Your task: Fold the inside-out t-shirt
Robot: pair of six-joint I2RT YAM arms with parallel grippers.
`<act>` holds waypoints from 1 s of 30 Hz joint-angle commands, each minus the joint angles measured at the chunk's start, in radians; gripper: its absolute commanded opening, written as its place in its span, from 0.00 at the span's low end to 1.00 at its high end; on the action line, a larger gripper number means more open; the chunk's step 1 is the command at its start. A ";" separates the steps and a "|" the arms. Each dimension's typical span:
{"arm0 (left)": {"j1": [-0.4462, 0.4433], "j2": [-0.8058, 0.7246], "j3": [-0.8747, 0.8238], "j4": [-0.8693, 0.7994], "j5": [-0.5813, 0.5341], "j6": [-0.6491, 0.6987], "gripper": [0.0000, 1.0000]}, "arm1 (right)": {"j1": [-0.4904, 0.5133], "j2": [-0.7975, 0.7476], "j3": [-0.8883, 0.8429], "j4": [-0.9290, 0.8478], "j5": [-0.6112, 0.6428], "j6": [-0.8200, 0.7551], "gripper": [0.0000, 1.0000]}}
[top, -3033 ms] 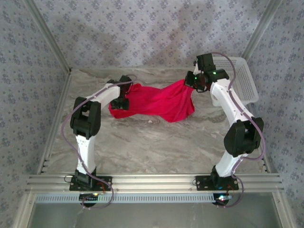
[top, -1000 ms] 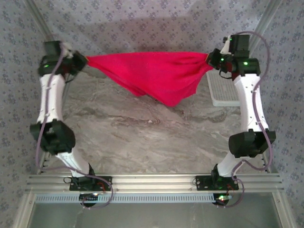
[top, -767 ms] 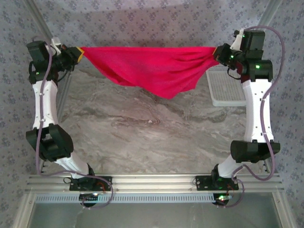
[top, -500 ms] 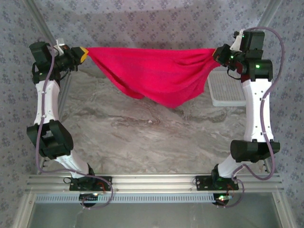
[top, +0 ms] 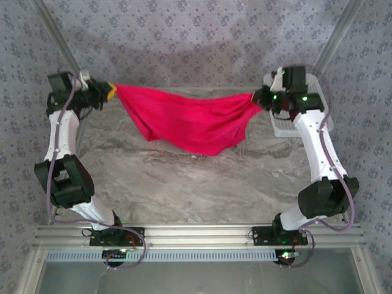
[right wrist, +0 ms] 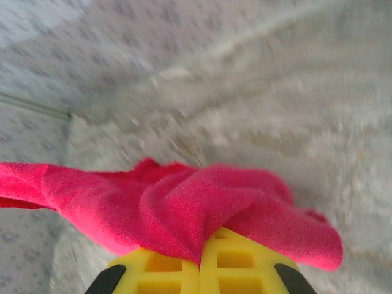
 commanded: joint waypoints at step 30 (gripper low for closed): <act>-0.996 0.187 -0.113 0.323 -0.648 0.805 0.65 | 0.106 0.030 -0.232 0.172 -0.163 -0.034 0.00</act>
